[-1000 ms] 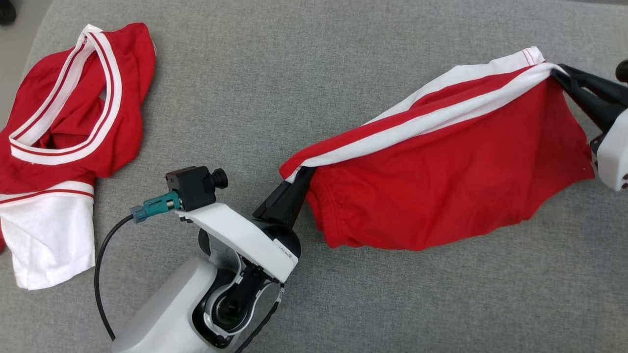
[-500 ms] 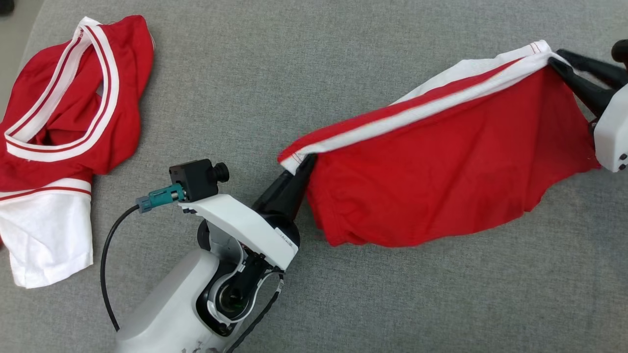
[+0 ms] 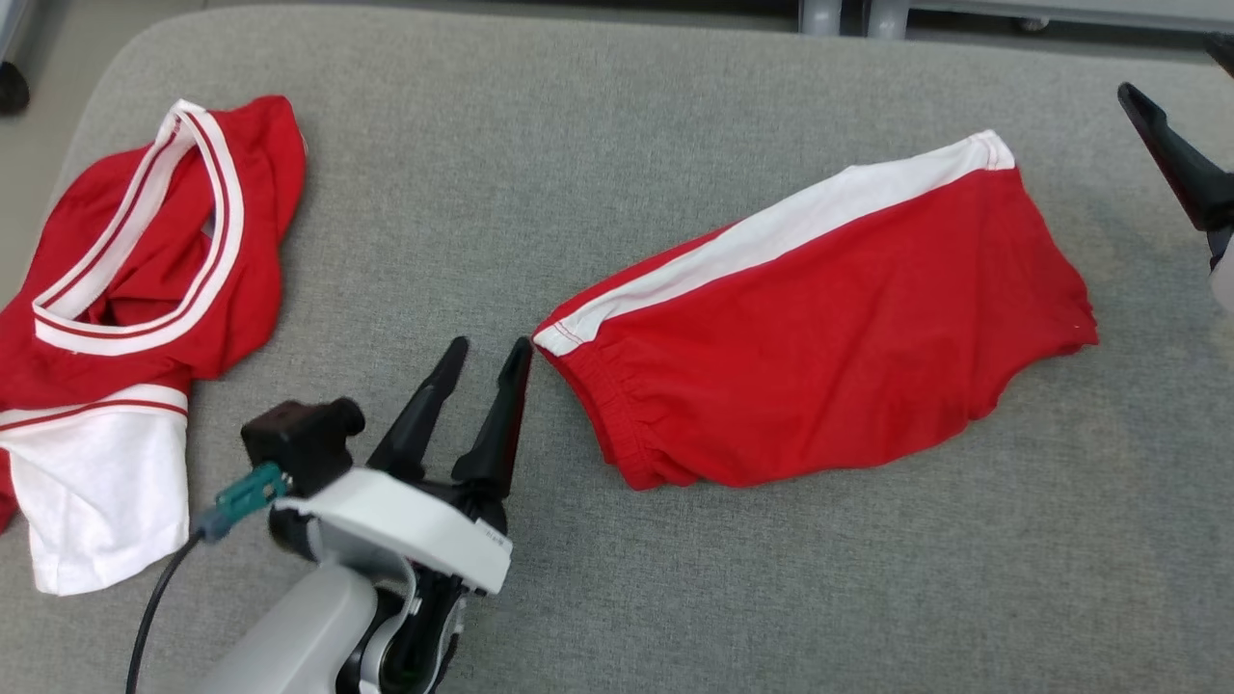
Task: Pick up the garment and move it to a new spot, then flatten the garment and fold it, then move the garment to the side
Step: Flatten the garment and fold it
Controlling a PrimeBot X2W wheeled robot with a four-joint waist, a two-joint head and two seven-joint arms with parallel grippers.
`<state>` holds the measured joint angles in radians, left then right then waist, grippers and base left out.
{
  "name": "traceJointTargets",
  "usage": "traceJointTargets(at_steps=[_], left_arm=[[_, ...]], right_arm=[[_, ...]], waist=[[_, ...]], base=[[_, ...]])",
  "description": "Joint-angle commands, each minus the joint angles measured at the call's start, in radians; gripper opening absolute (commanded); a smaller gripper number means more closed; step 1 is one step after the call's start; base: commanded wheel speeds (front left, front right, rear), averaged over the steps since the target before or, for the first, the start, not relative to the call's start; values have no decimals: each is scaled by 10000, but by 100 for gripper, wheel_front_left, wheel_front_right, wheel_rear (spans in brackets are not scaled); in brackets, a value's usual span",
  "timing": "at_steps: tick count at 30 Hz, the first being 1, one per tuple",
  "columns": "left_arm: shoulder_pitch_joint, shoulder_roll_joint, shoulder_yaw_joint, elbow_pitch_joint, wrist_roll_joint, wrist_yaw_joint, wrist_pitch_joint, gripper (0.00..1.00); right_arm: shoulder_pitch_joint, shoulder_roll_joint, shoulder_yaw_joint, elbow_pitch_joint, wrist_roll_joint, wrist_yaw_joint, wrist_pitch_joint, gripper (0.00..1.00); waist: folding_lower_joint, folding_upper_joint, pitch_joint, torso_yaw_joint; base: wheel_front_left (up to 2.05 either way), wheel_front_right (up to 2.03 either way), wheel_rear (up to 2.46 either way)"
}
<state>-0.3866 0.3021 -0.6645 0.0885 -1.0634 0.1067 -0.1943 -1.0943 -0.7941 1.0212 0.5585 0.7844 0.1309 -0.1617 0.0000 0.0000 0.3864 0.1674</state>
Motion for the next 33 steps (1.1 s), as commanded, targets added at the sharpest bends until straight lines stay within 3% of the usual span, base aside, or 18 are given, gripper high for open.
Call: traceJointTargets(at_steps=[1,5,9,11,13,21,33], left_arm=[[315,239,54,-46,600,269,-320,100],[1353,345,583,-380,2191,1046,-694,100],[2705,-167,1892,-1257,3986,1290,-689,100],[3188,-478,2372,-1597,4758,1110,-695,100],[3801,-966,2808,-1805,5612,644,-695,100],[4140,-2125,3546,-1512,6706,-492,-699,100],[4278,-2497,4273,-1302,7082,-1158,-700,100]], right_arm=[[562,128,-316,292,136,-3,-312,100],[2037,719,-1206,940,523,-3,-675,100],[3047,1082,-1541,1071,675,-3,-240,100],[3300,1270,-1597,1093,620,-3,144,100],[3249,1436,-1860,1155,554,-3,713,100],[2733,1862,-2503,2137,168,-3,2325,100],[3236,2479,-3060,2596,315,-3,3325,100]], waist=[[0,0,-565,-122],[0,0,-1324,-238],[0,0,-1550,-242],[0,0,-1543,-171],[0,0,-1375,62],[0,0,-714,946],[0,0,-730,1189]], base=[[0,0,0],[0,0,0],[0,0,0],[0,0,0],[0,0,0],[0,0,0],[0,0,0]])
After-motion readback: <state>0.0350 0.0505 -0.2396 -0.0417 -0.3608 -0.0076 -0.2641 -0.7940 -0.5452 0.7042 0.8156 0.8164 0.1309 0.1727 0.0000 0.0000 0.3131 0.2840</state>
